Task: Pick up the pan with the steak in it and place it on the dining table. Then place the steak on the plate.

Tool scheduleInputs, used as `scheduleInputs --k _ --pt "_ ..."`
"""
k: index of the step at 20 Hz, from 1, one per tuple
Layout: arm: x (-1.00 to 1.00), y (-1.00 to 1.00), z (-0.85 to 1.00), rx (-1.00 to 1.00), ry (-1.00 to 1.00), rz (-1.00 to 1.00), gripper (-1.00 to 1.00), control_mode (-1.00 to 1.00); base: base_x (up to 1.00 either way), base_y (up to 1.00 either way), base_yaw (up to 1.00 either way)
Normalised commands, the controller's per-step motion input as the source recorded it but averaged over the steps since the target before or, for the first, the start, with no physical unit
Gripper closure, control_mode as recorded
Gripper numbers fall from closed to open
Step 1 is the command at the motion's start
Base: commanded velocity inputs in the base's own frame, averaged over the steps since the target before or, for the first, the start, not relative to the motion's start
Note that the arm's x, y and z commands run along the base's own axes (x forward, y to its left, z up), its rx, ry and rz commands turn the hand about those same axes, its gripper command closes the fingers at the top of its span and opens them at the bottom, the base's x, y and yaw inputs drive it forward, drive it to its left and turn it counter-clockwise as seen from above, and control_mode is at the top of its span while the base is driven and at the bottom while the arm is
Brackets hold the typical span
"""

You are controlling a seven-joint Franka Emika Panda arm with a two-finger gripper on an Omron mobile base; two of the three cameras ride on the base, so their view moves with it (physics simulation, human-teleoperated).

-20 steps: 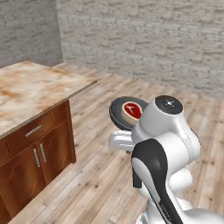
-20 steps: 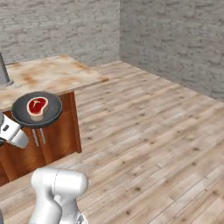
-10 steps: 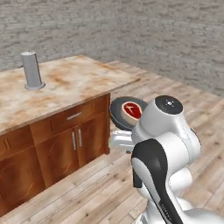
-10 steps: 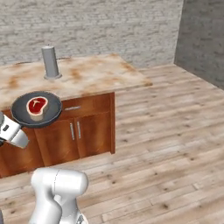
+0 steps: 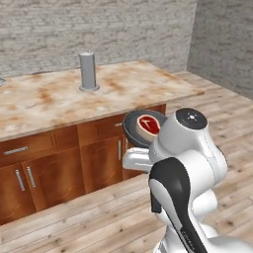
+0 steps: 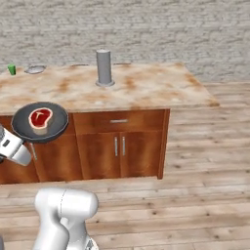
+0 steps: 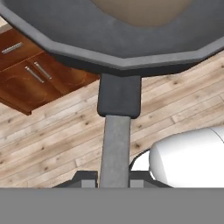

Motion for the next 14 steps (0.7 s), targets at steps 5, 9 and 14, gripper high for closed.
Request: scheduleInputs --k 5,9,14 --pt "0.0 0.0 0.0 0.0 0.0 0.0 1.0 1.0 -0.1 0.01 0.16" --pt "0.0 0.0 0.0 0.0 0.0 0.0 1.0 1.0 0.29 0.02 0.0" --pt "0.0 0.0 0.0 0.0 0.0 0.0 1.0 1.0 0.71 0.11 0.0"
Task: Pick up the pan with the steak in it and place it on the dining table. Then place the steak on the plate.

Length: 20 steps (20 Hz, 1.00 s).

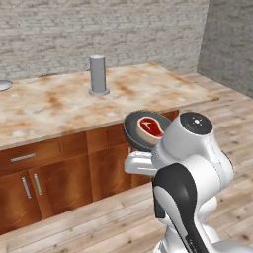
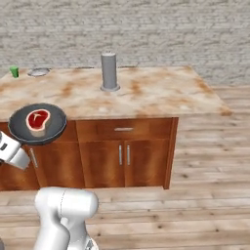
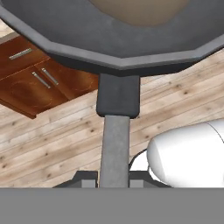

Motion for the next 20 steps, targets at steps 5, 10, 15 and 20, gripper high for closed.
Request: scheduleInputs --k 5,10,15,20 --pt "0.0 0.0 0.0 0.0 0.0 0.0 1.0 1.0 0.45 0.14 0.01" --pt "0.0 0.0 0.0 0.0 0.0 0.0 1.0 1.0 0.02 0.63 0.03" --pt "0.0 0.0 0.0 0.0 0.0 0.0 1.0 1.0 0.0 0.93 0.04" --pt "0.0 0.0 0.0 0.0 0.0 0.0 1.0 1.0 0.0 1.0 0.05"
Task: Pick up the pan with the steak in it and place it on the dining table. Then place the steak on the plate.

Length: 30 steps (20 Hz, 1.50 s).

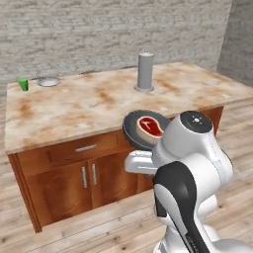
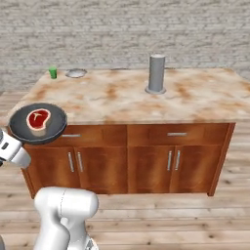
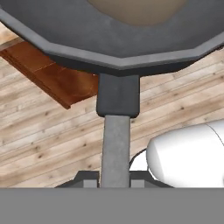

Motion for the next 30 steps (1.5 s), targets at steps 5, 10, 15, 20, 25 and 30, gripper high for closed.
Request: scheduleInputs --k 5,10,15,20,25,30 --pt "0.0 0.0 0.0 0.0 0.0 0.0 1.0 1.0 0.0 1.0 0.05" --pt "0.0 0.0 0.0 0.0 0.0 0.0 1.0 1.0 0.0 1.0 0.06" --pt "0.0 0.0 0.0 0.0 0.0 0.0 1.0 1.0 0.0 1.0 0.06" --pt "0.0 0.0 0.0 0.0 0.0 0.0 1.0 1.0 0.0 1.0 0.07" --pt "0.0 0.0 0.0 0.0 0.0 0.0 1.0 1.0 0.0 1.0 0.07" --pt "0.0 0.0 0.0 0.0 0.0 0.0 1.0 1.0 0.0 0.9 0.06"
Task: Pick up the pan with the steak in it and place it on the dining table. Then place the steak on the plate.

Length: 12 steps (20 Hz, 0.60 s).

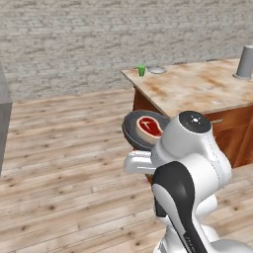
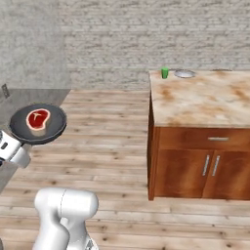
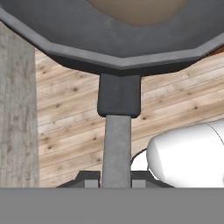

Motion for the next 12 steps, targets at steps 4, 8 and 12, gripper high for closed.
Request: scheduleInputs --k 4,8,12 --pt "0.0 0.0 0.0 0.0 0.0 0.0 1.0 1.0 -0.01 0.17 0.01" --pt "0.0 0.0 0.0 0.0 0.0 0.0 1.0 1.0 0.13 0.01 0.0" --pt "0.0 0.0 0.0 0.0 0.0 0.0 1.0 1.0 0.6 0.21 0.0"
